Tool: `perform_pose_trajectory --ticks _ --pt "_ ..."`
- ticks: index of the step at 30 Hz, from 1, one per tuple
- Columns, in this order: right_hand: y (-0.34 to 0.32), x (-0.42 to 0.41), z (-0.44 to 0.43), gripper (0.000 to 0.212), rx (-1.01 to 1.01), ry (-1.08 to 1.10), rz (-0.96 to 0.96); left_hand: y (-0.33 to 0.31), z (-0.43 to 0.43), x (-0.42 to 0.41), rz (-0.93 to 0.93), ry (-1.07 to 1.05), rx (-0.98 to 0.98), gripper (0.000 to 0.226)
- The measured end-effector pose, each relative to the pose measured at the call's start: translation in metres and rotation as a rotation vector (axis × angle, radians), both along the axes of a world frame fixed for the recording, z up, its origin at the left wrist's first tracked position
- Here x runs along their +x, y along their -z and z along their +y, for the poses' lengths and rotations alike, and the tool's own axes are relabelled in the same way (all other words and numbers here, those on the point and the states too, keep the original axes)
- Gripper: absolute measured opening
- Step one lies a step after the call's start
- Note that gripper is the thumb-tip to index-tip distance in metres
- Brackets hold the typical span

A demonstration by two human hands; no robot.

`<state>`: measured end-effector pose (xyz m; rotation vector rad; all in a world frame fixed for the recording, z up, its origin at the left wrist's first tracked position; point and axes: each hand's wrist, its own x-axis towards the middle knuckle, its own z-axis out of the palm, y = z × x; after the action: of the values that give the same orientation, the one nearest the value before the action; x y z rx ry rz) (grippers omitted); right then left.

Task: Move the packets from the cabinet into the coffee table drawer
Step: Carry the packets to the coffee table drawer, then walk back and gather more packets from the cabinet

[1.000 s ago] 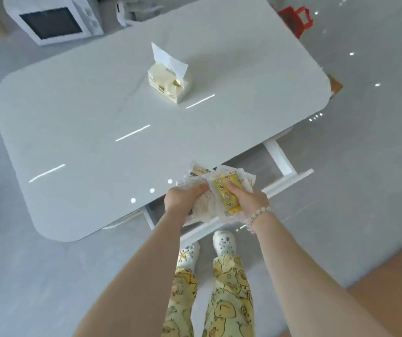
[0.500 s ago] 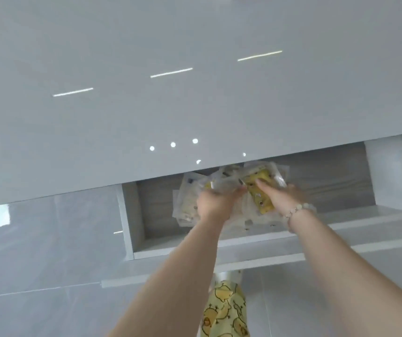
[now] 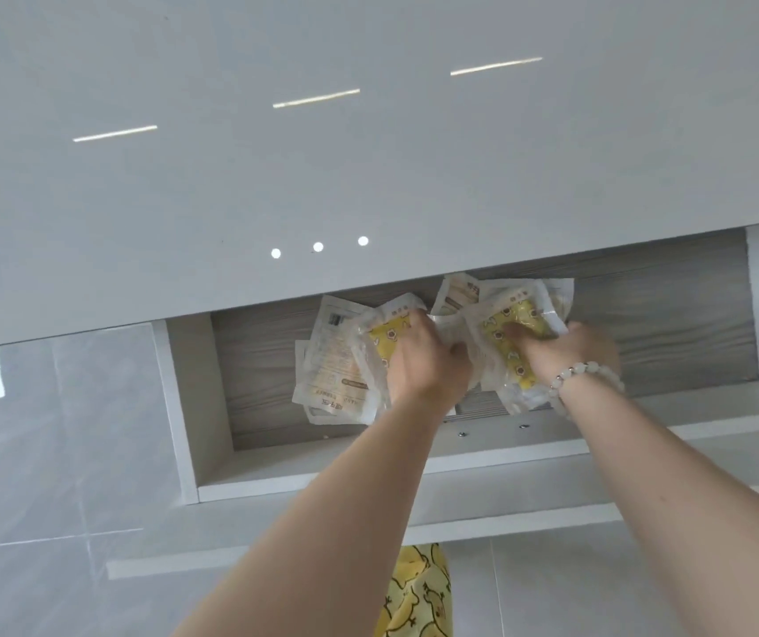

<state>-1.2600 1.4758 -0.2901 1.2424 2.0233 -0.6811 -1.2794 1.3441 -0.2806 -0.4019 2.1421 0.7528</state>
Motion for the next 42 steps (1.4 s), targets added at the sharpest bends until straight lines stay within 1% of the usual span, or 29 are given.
perform_pose_trajectory --ticks 3,6,9,11,14,17,19,21,23,24,26,29,32,35,37,40,42 --pt "-0.001 0.003 0.003 0.073 0.077 -0.001 -0.011 0.003 0.005 0.003 0.031 0.147 -0.161 0.054" --pt "0.002 0.008 0.000 0.072 0.110 0.024 0.012 0.006 0.004 0.003 0.071 0.250 -0.305 0.068" --pt "-0.003 0.011 -0.007 0.076 0.169 -0.031 0.005 0.002 0.002 0.003 0.101 0.299 -0.370 0.076" --pt "-0.013 0.013 -0.012 0.080 0.180 -0.078 -0.015 -0.006 0.001 0.006 0.131 0.346 -0.399 0.074" --pt "-0.041 0.014 -0.017 0.077 0.185 -0.199 -0.003 -0.026 -0.002 0.008 0.133 0.357 -0.360 0.069" --pt "-0.090 0.009 -0.018 0.066 0.210 -0.428 0.037 -0.066 -0.009 0.005 0.099 0.441 -0.230 0.057" --pt "-0.137 -0.002 -0.019 0.055 0.215 -0.579 0.093 -0.107 -0.016 -0.002 0.105 0.627 -0.180 0.047" --pt "-0.194 -0.017 -0.021 0.046 0.217 -0.701 0.161 -0.159 -0.023 -0.013 0.141 0.822 -0.207 0.042" --pt "-0.260 -0.038 -0.021 0.042 0.262 -0.806 0.245 -0.217 -0.031 -0.035 0.239 0.901 -0.318 0.039" --pt "-0.297 -0.051 -0.020 0.042 0.289 -0.854 0.287 -0.249 -0.035 -0.050 0.286 0.892 -0.380 0.038" --pt "-0.372 -0.075 -0.022 0.043 0.337 -0.909 0.370 -0.319 -0.044 -0.085 0.339 0.809 -0.451 0.039" --pt "-0.479 -0.107 -0.034 0.041 0.399 -0.959 0.511 -0.425 -0.063 -0.129 0.411 0.644 -0.472 0.038" --pt "-0.563 -0.126 -0.062 0.039 0.454 -1.041 0.653 -0.515 -0.094 -0.145 0.524 0.495 -0.493 0.036" --pt "-0.627 -0.134 -0.110 0.039 0.459 -1.149 0.757 -0.582 -0.144 -0.138 0.618 0.350 -0.509 0.037" --pt "-0.659 -0.133 -0.149 0.040 0.443 -1.218 0.810 -0.617 -0.183 -0.124 0.648 0.268 -0.518 0.037" --pt "-0.695 -0.125 -0.221 0.040 0.413 -1.310 0.889 -0.661 -0.254 -0.093 0.729 0.117 -0.533 0.037" --pt "-0.712 -0.112 -0.276 0.040 0.354 -1.359 0.947 -0.682 -0.307 -0.065 0.786 0.015 -0.560 0.038"
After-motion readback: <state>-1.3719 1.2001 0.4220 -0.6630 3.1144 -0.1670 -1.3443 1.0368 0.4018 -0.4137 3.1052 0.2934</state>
